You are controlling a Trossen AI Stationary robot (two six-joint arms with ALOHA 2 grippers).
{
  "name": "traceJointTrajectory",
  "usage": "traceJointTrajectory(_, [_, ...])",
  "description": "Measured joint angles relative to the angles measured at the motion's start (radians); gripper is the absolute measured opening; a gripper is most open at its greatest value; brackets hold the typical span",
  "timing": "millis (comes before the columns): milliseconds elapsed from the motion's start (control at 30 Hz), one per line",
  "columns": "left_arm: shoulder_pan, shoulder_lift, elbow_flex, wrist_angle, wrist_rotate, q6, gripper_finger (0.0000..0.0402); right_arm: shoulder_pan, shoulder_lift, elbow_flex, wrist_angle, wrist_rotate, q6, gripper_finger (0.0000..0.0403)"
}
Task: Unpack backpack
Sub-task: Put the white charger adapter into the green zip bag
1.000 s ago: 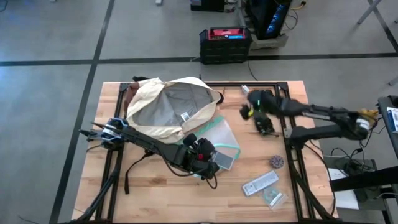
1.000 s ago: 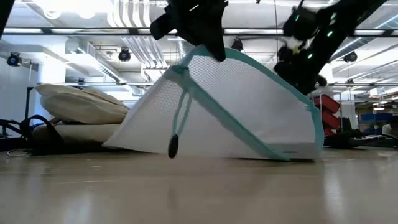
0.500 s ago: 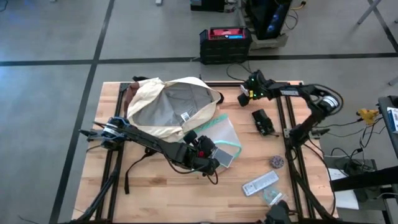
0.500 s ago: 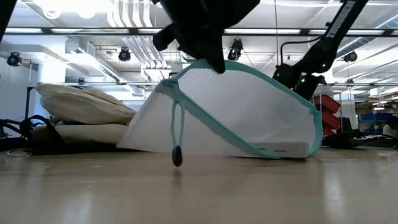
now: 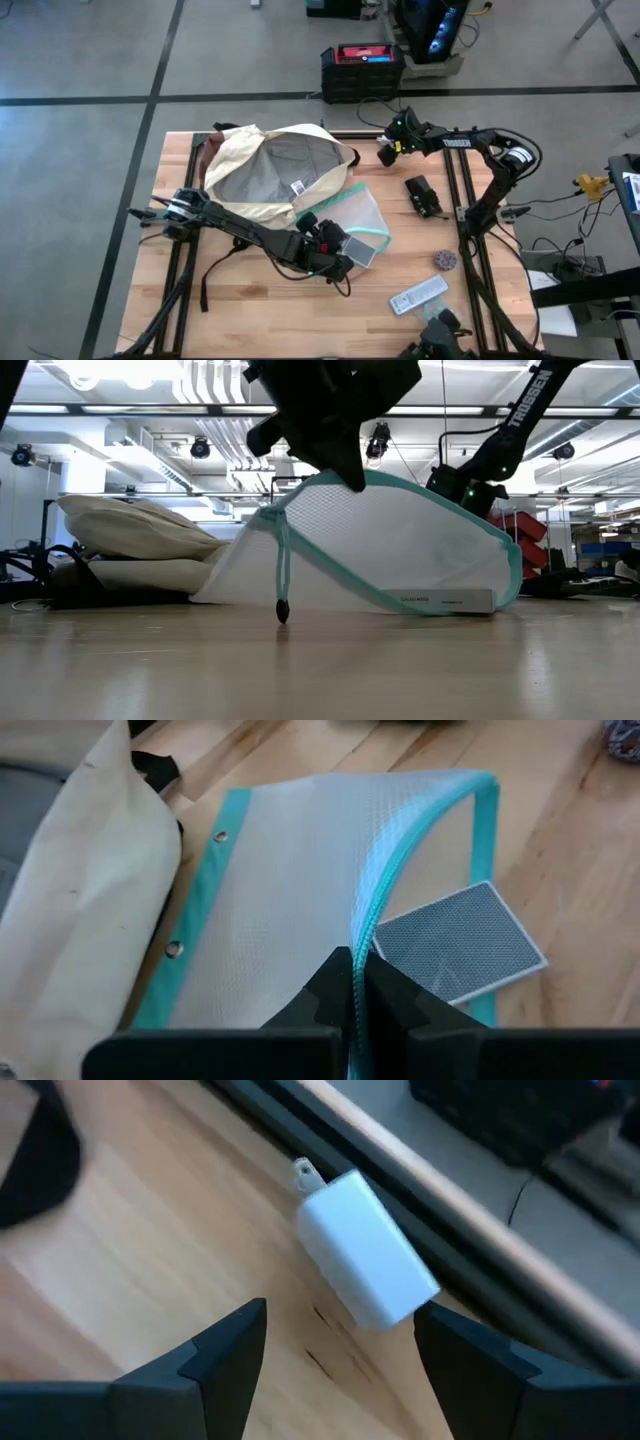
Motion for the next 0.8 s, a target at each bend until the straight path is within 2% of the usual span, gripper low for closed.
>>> traceJointTrajectory(100, [0.0, 0.0, 0.0, 0.008, 0.003, 0.0, 0.0, 0.002, -0.02, 0.04, -0.094, 0.05, -0.107, 0.0247])
traceJointTrajectory(200, [0.003, 0.0, 0.0, 0.035, 0.04, 0.016, 0.0, 0.001, -0.015, 0.1, -0.162, 0.053, -0.174, 0.0264])
traceJointTrajectory(300, [0.011, 0.0, 0.0, 0.054, 0.114, 0.051, 0.0, 0.001, 0.015, 0.178, -0.241, 0.021, -0.292, 0.0282])
traceJointTrajectory(400, [0.013, 0.0, 0.0, 0.059, 0.119, 0.059, 0.0, 0.002, 0.059, 0.26, -0.337, -0.038, -0.369, 0.0299])
traceJointTrajectory(500, [0.014, 0.0, 0.0, 0.058, 0.112, 0.065, 0.0, 0.001, 0.113, 0.345, -0.416, -0.044, -0.407, 0.0309])
traceJointTrajectory(633, [0.014, 0.0, 0.0, 0.061, 0.107, 0.081, 0.0, -0.001, 0.198, 0.425, -0.477, -0.057, -0.435, 0.0307])
traceJointTrajectory(800, [0.014, 0.0, -0.001, 0.063, 0.103, 0.082, 0.0, -0.007, 0.297, 0.491, -0.522, -0.03, -0.442, 0.0275])
